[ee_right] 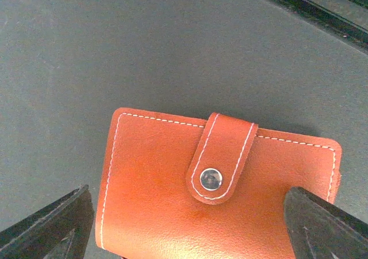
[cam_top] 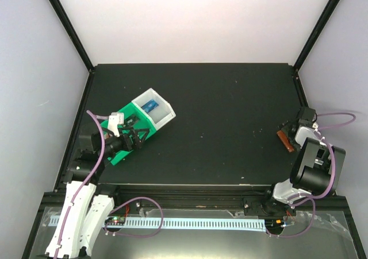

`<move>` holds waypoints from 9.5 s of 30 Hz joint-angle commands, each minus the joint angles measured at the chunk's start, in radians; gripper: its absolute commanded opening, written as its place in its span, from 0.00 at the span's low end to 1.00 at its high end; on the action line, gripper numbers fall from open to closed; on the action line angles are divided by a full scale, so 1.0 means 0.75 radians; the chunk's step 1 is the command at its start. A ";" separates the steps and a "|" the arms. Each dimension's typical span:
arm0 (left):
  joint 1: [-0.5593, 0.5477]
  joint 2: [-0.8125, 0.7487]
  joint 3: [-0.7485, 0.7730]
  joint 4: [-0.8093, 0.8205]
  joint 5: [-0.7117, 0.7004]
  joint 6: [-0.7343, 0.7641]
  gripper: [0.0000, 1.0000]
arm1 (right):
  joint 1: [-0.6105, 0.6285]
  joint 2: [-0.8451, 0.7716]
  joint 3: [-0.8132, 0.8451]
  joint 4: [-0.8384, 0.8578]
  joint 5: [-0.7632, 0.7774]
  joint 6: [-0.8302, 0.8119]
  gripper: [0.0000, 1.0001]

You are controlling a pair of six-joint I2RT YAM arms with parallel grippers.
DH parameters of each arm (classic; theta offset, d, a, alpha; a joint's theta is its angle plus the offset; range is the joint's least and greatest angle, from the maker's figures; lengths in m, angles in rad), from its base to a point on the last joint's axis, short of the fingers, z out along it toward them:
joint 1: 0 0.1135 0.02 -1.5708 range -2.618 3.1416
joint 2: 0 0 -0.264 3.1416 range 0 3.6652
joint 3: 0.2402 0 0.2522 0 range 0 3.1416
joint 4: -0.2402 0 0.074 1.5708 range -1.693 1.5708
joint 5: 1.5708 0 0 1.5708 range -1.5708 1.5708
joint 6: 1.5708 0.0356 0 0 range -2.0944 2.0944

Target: Take the credit cards out of the card holder

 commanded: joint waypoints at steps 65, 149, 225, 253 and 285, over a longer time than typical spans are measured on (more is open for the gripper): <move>-0.012 -0.002 0.053 -0.036 -0.005 0.049 0.99 | 0.372 0.345 0.364 -0.236 -0.225 -0.328 0.48; -0.014 -0.017 0.043 -0.044 -0.034 0.036 0.99 | 1.560 0.308 0.504 -0.513 0.151 -0.142 0.28; -0.544 0.162 -0.144 0.215 -0.214 -0.291 0.91 | 1.561 0.284 0.298 -0.350 0.216 -0.221 0.01; -0.618 0.524 -0.192 0.437 -0.139 -0.279 0.78 | 1.574 -0.255 -0.059 0.354 -0.607 0.152 0.01; -0.642 0.578 -0.255 0.373 -0.262 -0.287 0.58 | 1.578 -0.173 -0.274 0.438 -0.489 0.208 0.01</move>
